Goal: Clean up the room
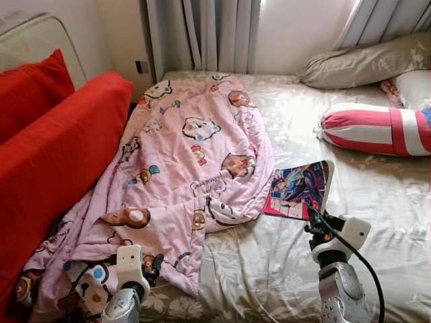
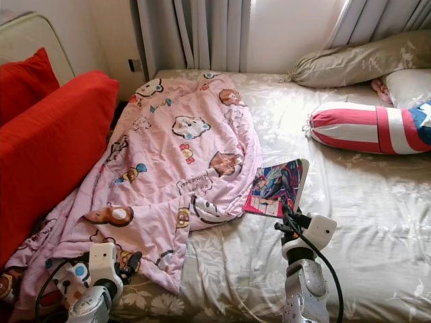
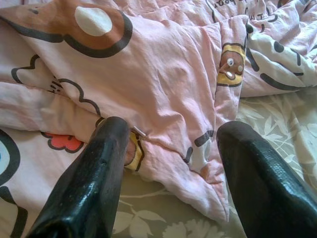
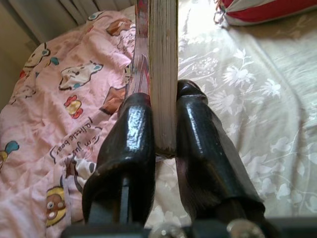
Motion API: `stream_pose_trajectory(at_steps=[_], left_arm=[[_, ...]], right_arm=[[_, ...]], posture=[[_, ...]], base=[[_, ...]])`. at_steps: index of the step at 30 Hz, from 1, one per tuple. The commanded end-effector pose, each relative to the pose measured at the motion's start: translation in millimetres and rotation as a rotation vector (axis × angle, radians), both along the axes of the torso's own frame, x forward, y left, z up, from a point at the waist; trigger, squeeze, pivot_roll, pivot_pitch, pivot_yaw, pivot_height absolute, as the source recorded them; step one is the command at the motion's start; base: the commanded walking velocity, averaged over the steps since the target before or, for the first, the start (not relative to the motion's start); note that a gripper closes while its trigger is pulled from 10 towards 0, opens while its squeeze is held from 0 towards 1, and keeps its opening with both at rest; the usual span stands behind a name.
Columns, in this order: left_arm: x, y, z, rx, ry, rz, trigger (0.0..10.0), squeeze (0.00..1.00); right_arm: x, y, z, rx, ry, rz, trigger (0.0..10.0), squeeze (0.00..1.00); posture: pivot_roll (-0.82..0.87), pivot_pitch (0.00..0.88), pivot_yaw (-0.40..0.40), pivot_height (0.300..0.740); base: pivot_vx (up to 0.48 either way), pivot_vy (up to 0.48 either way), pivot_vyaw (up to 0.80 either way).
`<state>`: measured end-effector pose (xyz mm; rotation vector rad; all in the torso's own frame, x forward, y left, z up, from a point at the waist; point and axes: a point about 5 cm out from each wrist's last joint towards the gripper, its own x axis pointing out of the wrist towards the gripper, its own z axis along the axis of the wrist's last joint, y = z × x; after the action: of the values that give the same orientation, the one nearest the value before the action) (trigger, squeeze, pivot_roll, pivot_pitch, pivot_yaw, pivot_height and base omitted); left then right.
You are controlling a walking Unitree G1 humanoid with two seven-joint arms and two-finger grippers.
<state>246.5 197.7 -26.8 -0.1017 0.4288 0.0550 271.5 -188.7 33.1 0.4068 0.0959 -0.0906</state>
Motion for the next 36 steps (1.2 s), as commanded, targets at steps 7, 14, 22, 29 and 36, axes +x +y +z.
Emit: stream_pose_trajectory(at_steps=[7,14,22,29,36], left_arm=[[-3.2,-5.2,-5,0.007,0.02,-0.009,10.0,0.0],[-2.3,-4.7,-4,0.02,0.016,-0.013,10.0,0.0],[-3.1,-4.0,-4,0.028,0.012,-0.011,10.0,0.0],[-3.1,-3.7,-4,0.04,0.015,-0.017,10.0,0.0],[-1.8,-4.8,-4,0.044,0.011,-0.034,10.0,0.0]], right_arm=[[-6.9,3.9,-7,0.004,0.012,0.008,10.0,0.0],[-7.0,8.7,-8,-0.001,0.012,0.043,10.0,0.0],[-7.2,9.8,-9,-0.036,0.022,0.073,10.0,0.0],[-6.0,10.8,-6,-0.091,0.011,0.115,10.0,0.0],[-4.3,7.8,-3,-0.118,0.006,0.122,10.0,0.0]], posture=[[0.04,0.0,-0.039,0.74],[0.04,0.0,-0.037,0.74],[0.04,0.0,-0.038,0.74],[0.04,0.0,-0.037,0.74],[0.03,0.02,-0.034,0.74]], base=[[0.0,-0.463,-0.5],[0.0,-0.398,-0.07],[0.0,-0.346,0.0],[0.0,-0.34,0.42],[0.103,-0.339,0.0]])
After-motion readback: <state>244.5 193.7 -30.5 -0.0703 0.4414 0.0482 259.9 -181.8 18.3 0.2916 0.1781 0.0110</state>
